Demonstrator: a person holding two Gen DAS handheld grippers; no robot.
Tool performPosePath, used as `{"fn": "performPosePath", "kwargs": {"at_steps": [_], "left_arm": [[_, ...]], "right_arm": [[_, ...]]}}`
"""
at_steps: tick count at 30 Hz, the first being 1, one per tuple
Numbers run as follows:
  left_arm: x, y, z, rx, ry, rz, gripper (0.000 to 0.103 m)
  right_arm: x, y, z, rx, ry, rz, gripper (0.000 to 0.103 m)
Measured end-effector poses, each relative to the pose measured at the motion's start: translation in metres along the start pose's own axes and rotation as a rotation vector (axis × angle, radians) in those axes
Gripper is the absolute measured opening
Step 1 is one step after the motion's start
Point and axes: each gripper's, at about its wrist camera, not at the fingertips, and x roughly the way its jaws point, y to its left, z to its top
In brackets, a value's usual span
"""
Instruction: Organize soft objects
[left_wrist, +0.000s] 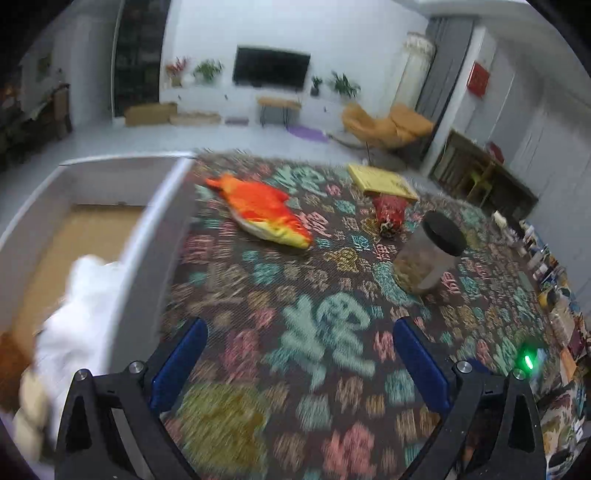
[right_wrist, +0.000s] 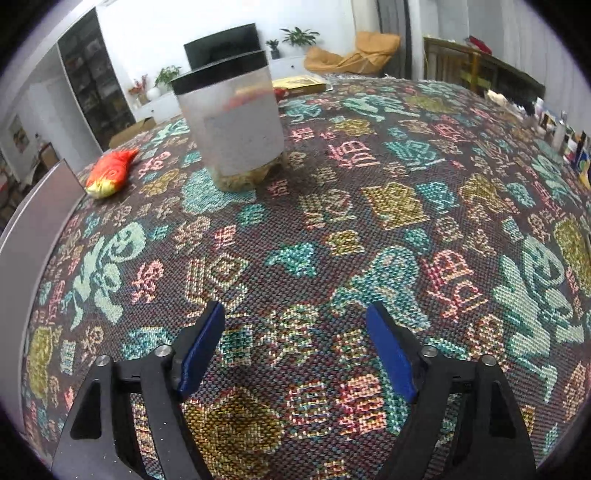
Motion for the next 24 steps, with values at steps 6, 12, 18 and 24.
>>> {"fn": "performPosePath", "kwargs": {"at_steps": [6, 12, 18, 24], "left_arm": [[0.126, 0.020, 0.088, -0.076, 0.073, 0.188, 0.100], [0.215, 0.043, 0.119, -0.156, 0.167, 0.296, 0.100], [0.247, 0.050, 0.106, -0.122, 0.195, 0.246, 0.073], [0.185, 0.007, 0.084, 0.091, 0.175, 0.127, 0.036]], "right_arm": [[0.001, 0.016, -0.005, -0.036, 0.008, -0.013, 0.090], [0.005, 0.020, -0.002, -0.054, 0.009, -0.021, 0.092], [0.007, 0.022, -0.001, -0.065, 0.013, -0.032, 0.092], [0.007, 0.022, -0.001, -0.063, 0.012, -0.030, 0.092]]}}
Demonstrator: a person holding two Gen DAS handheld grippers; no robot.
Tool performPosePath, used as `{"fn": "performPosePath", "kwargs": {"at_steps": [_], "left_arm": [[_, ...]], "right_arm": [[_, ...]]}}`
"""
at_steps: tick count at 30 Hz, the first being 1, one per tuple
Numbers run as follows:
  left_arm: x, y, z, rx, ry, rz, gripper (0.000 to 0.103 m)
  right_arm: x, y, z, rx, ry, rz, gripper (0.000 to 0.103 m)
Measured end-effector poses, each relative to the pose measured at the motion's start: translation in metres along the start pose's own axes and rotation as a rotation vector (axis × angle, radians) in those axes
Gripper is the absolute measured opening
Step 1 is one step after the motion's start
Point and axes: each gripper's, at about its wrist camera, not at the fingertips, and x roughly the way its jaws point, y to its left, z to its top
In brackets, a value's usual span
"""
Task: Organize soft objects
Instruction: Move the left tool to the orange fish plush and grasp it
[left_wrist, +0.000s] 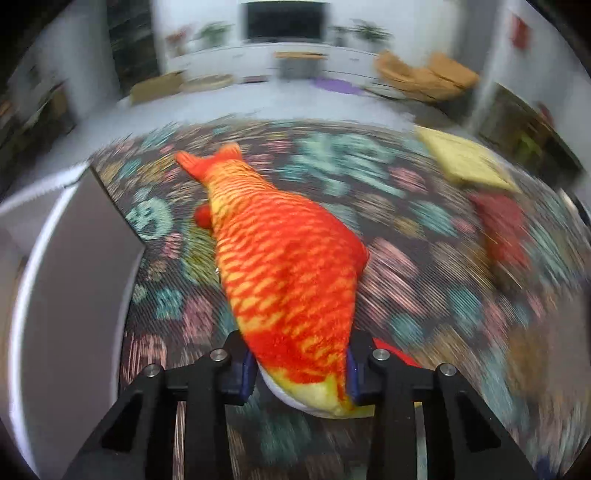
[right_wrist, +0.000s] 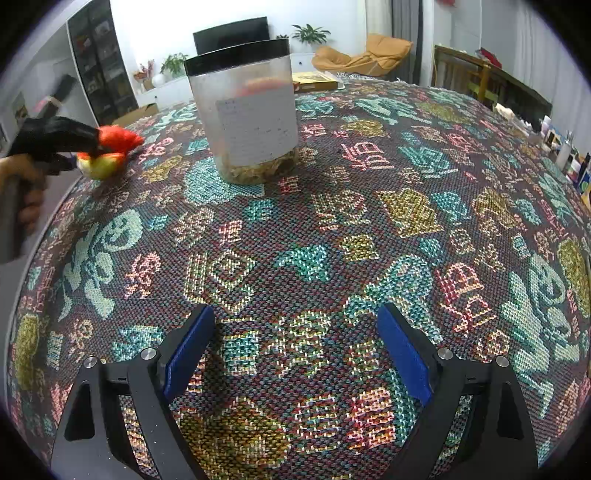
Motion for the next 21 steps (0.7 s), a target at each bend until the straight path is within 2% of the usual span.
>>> {"fn": "performPosePath", "kwargs": {"at_steps": [5, 8, 10, 11, 12, 14, 15, 18, 20, 21], "left_arm": [[-0.061, -0.029, -0.073, 0.148, 0.017, -0.071, 0.037], [-0.077, -0.041, -0.115, 0.210, 0.039, -0.110, 0.046], [-0.073, -0.051, -0.131, 0.243, 0.044, -0.124, 0.076], [-0.070, -0.056, -0.139, 0.256, 0.038, -0.102, 0.081], [-0.065, -0.058, -0.143, 0.257, 0.037, -0.072, 0.085], [-0.054, -0.060, -0.153, 0.246, 0.039, -0.036, 0.085], [-0.051, -0.058, -0.153, 0.225, 0.036, -0.039, 0.087], [-0.045, -0.048, -0.154, 0.140, 0.012, -0.026, 0.101], [-0.039, -0.037, -0.156, 0.070, -0.001, -0.040, 0.103], [-0.040, -0.035, -0.157, 0.056, -0.037, -0.042, 0.103]], "right_arm": [[0.000, 0.000, 0.000, 0.001, 0.000, 0.001, 0.092], [0.000, 0.000, 0.000, -0.001, 0.000, 0.000, 0.092], [0.001, 0.000, 0.000, -0.005, 0.003, -0.007, 0.092], [0.001, 0.001, 0.000, -0.010, 0.005, -0.012, 0.092], [0.001, 0.002, 0.000, -0.017, 0.007, -0.019, 0.092], [0.002, 0.003, 0.000, -0.028, 0.012, -0.032, 0.092], [0.002, 0.004, 0.000, -0.030, 0.013, -0.035, 0.092], [0.002, 0.004, 0.000, -0.030, 0.013, -0.034, 0.092], [0.002, 0.004, 0.000, -0.032, 0.013, -0.036, 0.092], [0.002, 0.003, 0.000, -0.033, 0.014, -0.037, 0.092]]}}
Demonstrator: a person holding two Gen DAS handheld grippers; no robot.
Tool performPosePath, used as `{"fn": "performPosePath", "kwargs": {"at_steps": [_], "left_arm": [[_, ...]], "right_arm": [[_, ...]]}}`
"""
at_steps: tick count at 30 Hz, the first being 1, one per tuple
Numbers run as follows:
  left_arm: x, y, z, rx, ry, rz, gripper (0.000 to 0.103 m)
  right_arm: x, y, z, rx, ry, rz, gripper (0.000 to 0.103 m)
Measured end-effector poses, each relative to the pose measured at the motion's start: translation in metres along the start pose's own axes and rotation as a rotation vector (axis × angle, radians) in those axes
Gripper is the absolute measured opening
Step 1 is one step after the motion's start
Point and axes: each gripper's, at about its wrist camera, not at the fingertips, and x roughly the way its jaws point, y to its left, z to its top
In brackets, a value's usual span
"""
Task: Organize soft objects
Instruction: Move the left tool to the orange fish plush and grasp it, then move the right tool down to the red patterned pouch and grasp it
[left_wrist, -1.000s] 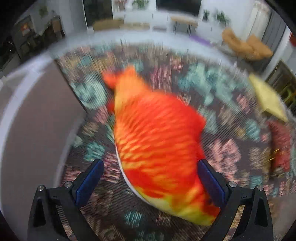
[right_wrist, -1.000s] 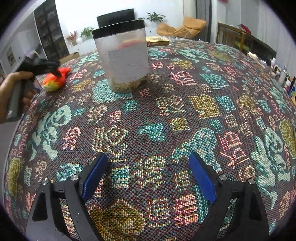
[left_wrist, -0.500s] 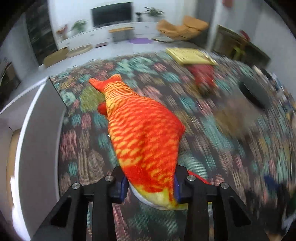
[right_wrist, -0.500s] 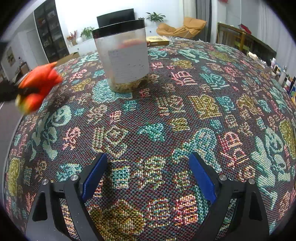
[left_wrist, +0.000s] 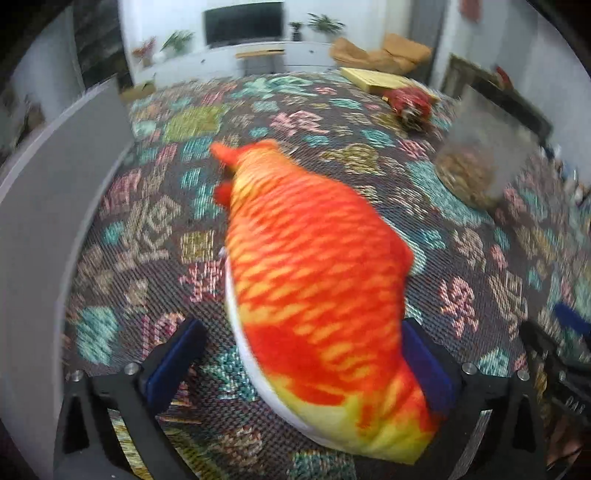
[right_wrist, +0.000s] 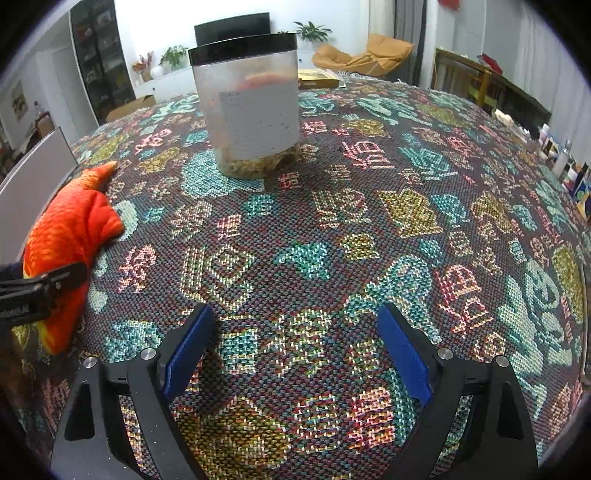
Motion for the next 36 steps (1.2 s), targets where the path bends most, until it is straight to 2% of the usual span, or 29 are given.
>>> {"fn": "performPosePath", "kwargs": {"at_steps": [4, 8, 10, 12, 14, 15, 16, 17, 18, 19, 21, 23, 27, 30, 32, 33, 36], "left_arm": [[-0.001, -0.004, -0.008, 0.012, -0.047, 0.026, 0.103], [-0.003, -0.004, -0.009, 0.010, -0.049, 0.025, 0.103], [-0.003, -0.004, -0.009, 0.009, -0.049, 0.023, 0.103], [-0.002, -0.005, -0.009, 0.011, -0.049, 0.025, 0.103], [-0.001, -0.004, -0.009, 0.010, -0.049, 0.024, 0.103], [-0.001, -0.004, -0.009, 0.010, -0.049, 0.024, 0.103], [-0.001, -0.004, -0.009, 0.010, -0.049, 0.023, 0.103], [-0.001, -0.004, -0.009, 0.010, -0.049, 0.025, 0.103], [-0.001, -0.004, -0.009, 0.010, -0.049, 0.025, 0.103], [-0.002, -0.004, -0.009, 0.010, -0.049, 0.024, 0.103], [-0.001, -0.005, -0.009, 0.010, -0.049, 0.024, 0.103], [-0.001, -0.005, -0.009, 0.010, -0.049, 0.024, 0.103], [-0.001, -0.005, -0.009, 0.009, -0.050, 0.024, 0.103], [-0.002, -0.004, -0.009, 0.010, -0.050, 0.024, 0.103], [-0.002, -0.004, -0.009, 0.009, -0.050, 0.024, 0.103], [-0.002, -0.004, -0.009, 0.009, -0.050, 0.024, 0.103], [-0.002, -0.004, -0.009, 0.009, -0.050, 0.024, 0.103]], "right_arm": [[0.000, 0.000, 0.000, 0.000, 0.000, 0.001, 0.092], [-0.001, -0.001, -0.001, -0.003, -0.001, 0.009, 0.092], [-0.006, -0.010, -0.001, 0.024, 0.004, 0.068, 0.090], [-0.024, -0.038, 0.006, 0.129, -0.038, 0.179, 0.089], [-0.052, -0.064, 0.028, 0.177, -0.137, 0.154, 0.090], [-0.069, -0.079, 0.051, 0.192, -0.199, 0.145, 0.091], [-0.077, -0.088, 0.068, 0.200, -0.224, 0.153, 0.091], [-0.084, -0.099, 0.099, 0.211, -0.236, 0.186, 0.091], [-0.084, -0.105, 0.124, 0.222, -0.222, 0.228, 0.091], [-0.078, -0.109, 0.152, 0.232, -0.184, 0.289, 0.091], [-0.040, -0.110, 0.210, 0.249, -0.014, 0.444, 0.091], [0.005, -0.104, 0.252, 0.269, 0.137, 0.506, 0.091], [0.086, -0.067, 0.298, 0.187, 0.362, 0.430, 0.091], [0.125, -0.036, 0.310, 0.200, 0.461, 0.458, 0.090], [0.146, -0.018, 0.308, 0.211, 0.548, 0.434, 0.090], [0.158, -0.008, 0.307, 0.192, 0.604, 0.397, 0.089], [0.183, 0.012, 0.307, 0.086, 0.692, 0.264, 0.087]]}}
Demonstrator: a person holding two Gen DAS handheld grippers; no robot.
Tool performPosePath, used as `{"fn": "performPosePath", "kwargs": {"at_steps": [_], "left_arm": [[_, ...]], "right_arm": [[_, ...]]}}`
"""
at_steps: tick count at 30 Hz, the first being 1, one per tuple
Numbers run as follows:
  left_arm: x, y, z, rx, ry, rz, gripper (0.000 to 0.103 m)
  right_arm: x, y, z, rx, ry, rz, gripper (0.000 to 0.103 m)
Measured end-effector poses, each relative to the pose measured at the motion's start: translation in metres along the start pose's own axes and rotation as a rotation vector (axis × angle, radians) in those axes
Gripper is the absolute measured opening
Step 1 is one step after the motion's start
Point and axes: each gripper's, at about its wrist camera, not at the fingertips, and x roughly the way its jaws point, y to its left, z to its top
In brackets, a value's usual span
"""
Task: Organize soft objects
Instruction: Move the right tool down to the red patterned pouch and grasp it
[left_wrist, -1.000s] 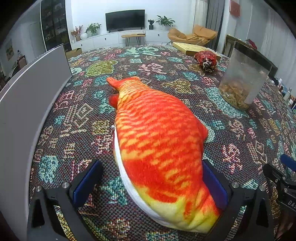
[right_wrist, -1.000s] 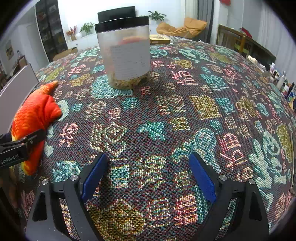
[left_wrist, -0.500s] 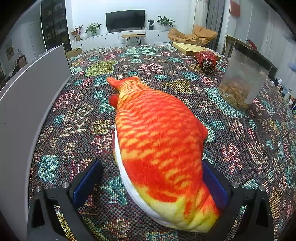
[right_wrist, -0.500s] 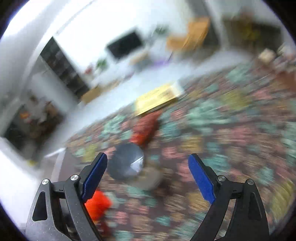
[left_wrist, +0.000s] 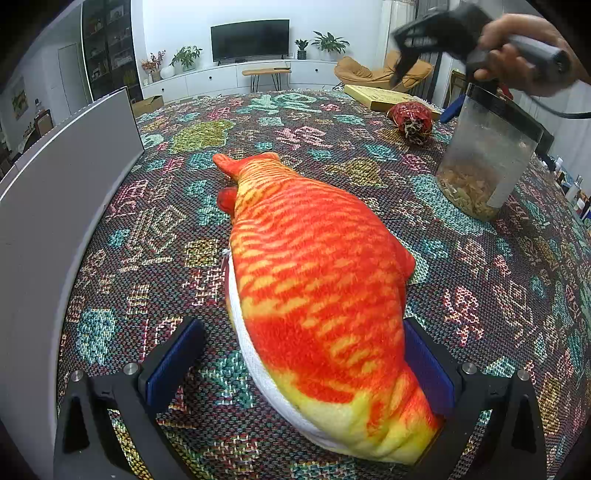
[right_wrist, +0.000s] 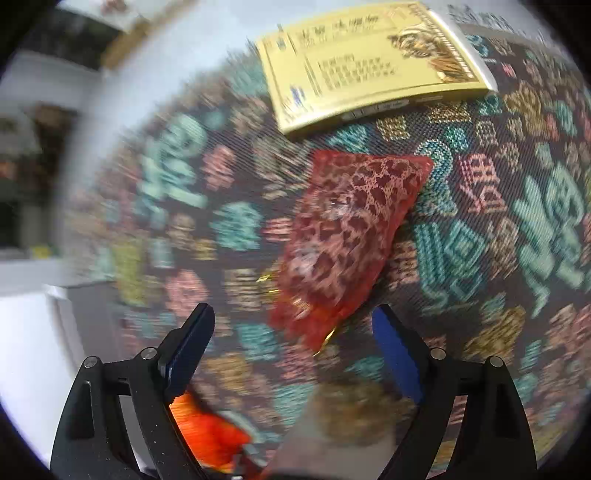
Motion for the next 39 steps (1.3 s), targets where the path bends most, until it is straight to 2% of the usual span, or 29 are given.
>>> {"fn": "performPosePath", "kwargs": {"at_steps": [1, 2, 3, 4, 6, 8, 10, 12, 13, 15, 18, 20, 23, 26, 28, 29, 30, 31, 32, 35, 36, 38, 39], "left_arm": [[0.000, 0.000, 0.000, 0.000, 0.000, 0.000, 0.103], [0.000, 0.000, 0.000, 0.000, 0.000, 0.000, 0.103], [0.000, 0.000, 0.000, 0.000, 0.000, 0.000, 0.103], [0.000, 0.000, 0.000, 0.000, 0.000, 0.000, 0.103], [0.000, 0.000, 0.000, 0.000, 0.000, 0.000, 0.103], [0.000, 0.000, 0.000, 0.000, 0.000, 0.000, 0.103], [0.000, 0.000, 0.000, 0.000, 0.000, 0.000, 0.103], [0.000, 0.000, 0.000, -0.001, 0.000, 0.000, 0.103], [0.000, 0.000, 0.000, 0.000, 0.000, 0.000, 0.103], [0.000, 0.000, 0.000, 0.000, -0.001, 0.000, 0.103], [0.000, 0.000, 0.000, -0.001, -0.001, 0.000, 0.103], [0.000, 0.000, 0.000, -0.001, -0.001, 0.000, 0.103], [0.000, 0.000, 0.000, 0.000, -0.001, 0.000, 0.103], [0.001, 0.000, 0.000, -0.001, -0.001, 0.000, 0.103], [0.001, 0.000, 0.000, 0.000, -0.001, 0.000, 0.103], [0.001, 0.000, 0.000, -0.001, -0.001, -0.001, 0.103], [0.001, 0.000, 0.000, 0.000, -0.001, 0.000, 0.103], [0.000, 0.000, 0.000, -0.001, -0.002, 0.000, 0.103], [0.001, 0.000, 0.000, 0.000, -0.002, 0.000, 0.103], [0.001, 0.000, 0.000, -0.001, -0.002, 0.000, 0.103], [0.001, 0.000, 0.000, 0.000, -0.002, -0.001, 0.103], [0.001, 0.000, 0.000, 0.000, -0.002, -0.001, 0.103], [0.000, 0.000, 0.000, 0.000, -0.002, -0.001, 0.103]], "right_arm": [[0.005, 0.002, 0.003, -0.025, 0.013, -0.035, 0.080], [0.009, 0.003, 0.005, -0.035, 0.023, -0.057, 0.066], [0.012, 0.000, 0.005, -0.033, 0.038, -0.067, 0.025], [0.014, -0.005, 0.005, -0.018, 0.047, -0.054, 0.018], [0.005, -0.010, 0.001, -0.020, 0.009, -0.047, 0.018], [-0.017, -0.014, -0.006, -0.031, -0.065, -0.011, 0.018], [-0.052, -0.020, -0.017, -0.030, -0.160, 0.043, 0.017], [-0.096, -0.027, -0.033, -0.037, -0.261, 0.039, 0.017], [-0.117, -0.030, -0.042, -0.043, -0.299, 0.022, 0.017], [-0.158, -0.040, -0.071, -0.082, -0.350, -0.068, 0.017], [-0.184, -0.054, -0.110, -0.160, -0.348, -0.201, 0.017], [-0.179, -0.069, -0.141, -0.194, -0.313, -0.258, 0.018], [-0.140, -0.095, -0.183, -0.257, -0.273, -0.321, 0.018], [-0.088, -0.114, -0.216, -0.281, -0.276, -0.281, 0.018], [-0.055, -0.124, -0.234, -0.276, -0.309, -0.242, 0.019], [-0.040, -0.128, -0.244, -0.271, -0.344, -0.231, 0.023], [-0.031, -0.131, -0.252, -0.261, -0.389, -0.217, 0.038], [-0.028, -0.134, -0.259, -0.248, -0.430, -0.200, 0.058], [-0.027, -0.136, -0.267, -0.220, -0.481, -0.192, 0.066], [-0.035, -0.135, -0.292, -0.151, -0.604, -0.208, 0.071], [-0.037, -0.134, -0.299, -0.132, -0.633, -0.221, 0.077], [-0.037, -0.129, -0.317, -0.088, -0.666, -0.274, 0.079], [-0.031, -0.127, -0.323, -0.067, -0.654, -0.295, 0.079]]}}
